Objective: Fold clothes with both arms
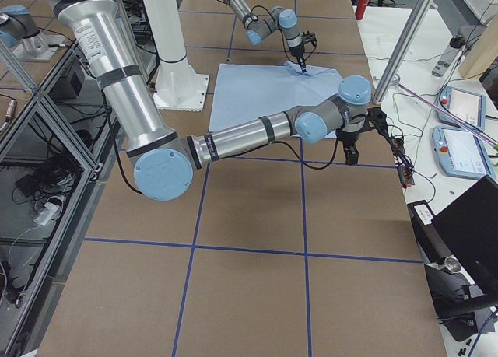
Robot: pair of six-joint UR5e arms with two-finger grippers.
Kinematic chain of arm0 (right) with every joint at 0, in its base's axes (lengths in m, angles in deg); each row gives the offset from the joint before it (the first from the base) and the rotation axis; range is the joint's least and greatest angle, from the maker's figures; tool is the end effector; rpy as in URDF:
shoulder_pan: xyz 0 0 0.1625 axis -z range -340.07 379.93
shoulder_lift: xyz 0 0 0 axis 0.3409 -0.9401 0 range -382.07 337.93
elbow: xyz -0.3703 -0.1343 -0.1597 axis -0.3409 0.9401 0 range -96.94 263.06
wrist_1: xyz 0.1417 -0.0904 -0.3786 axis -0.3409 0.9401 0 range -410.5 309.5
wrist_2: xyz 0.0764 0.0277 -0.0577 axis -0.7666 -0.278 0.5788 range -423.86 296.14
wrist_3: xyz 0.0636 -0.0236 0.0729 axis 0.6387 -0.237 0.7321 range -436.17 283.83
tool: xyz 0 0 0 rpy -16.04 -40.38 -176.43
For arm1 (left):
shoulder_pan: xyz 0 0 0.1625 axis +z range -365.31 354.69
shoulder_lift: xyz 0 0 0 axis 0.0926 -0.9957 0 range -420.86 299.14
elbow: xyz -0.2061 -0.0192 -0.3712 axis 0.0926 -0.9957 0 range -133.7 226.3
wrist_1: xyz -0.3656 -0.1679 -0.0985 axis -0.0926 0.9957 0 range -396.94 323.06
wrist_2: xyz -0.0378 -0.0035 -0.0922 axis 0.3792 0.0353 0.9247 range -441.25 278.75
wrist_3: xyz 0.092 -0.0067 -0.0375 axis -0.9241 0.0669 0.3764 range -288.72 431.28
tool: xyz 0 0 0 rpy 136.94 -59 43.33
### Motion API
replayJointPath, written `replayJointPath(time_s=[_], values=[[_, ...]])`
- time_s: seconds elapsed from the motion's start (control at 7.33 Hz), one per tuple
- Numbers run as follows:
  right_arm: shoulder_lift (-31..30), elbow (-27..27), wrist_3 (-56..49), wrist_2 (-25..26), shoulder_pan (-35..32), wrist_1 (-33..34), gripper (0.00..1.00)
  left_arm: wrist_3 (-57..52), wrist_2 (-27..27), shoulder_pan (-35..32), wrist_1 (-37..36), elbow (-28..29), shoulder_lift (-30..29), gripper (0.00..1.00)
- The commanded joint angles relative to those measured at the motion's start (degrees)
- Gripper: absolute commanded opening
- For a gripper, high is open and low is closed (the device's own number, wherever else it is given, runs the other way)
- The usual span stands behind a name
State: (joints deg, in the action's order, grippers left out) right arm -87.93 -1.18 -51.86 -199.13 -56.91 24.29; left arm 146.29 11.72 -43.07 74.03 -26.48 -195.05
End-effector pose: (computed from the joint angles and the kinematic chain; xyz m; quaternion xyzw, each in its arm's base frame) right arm -0.0911 -0.6645 0.4299 0.1343 -0.4345 -0.0248 0.8902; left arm 0.5432 -0.5829 0.2819 0.1592 0.3744 -0.1700 0.8975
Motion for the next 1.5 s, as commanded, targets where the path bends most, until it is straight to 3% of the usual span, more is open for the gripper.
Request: replayJointPath(time_s=[0.0, 0.55, 0.68, 0.96, 1.09, 1.37], values=[[-0.1, 0.0, -0.1, 0.0, 0.0, 0.0, 1.0, 1.3, -1.0, 0.0, 0.3, 3.0, -2.5, 0.0], [-0.6, -0.3, 0.0, 0.0, 0.0, 0.0, 1.0, 2.2, -0.9, 0.0, 0.5, 4.1, -3.9, 0.0], [-0.8, -0.5, 0.0, 0.0, 0.0, -0.1, 1.0, -0.3, -0.9, 0.0, 1.8, 3.8, -2.8, 0.99], [-2.3, -1.2, 2.6, 0.0, 0.0, -3.3, 1.0, -5.5, -0.1, -0.1, 4.3, -4.8, 2.9, 1.0], [-4.1, -3.3, 9.6, 0.0, 1.9, -6.4, 1.0, -7.5, 1.7, -0.2, 3.1, -10.9, 6.0, 1.0], [-9.7, -10.5, 26.7, 8.9, 10.7, -15.6, 1.0, -7.6, 4.5, -0.2, 3.0, -22.3, 13.9, 1.0]])
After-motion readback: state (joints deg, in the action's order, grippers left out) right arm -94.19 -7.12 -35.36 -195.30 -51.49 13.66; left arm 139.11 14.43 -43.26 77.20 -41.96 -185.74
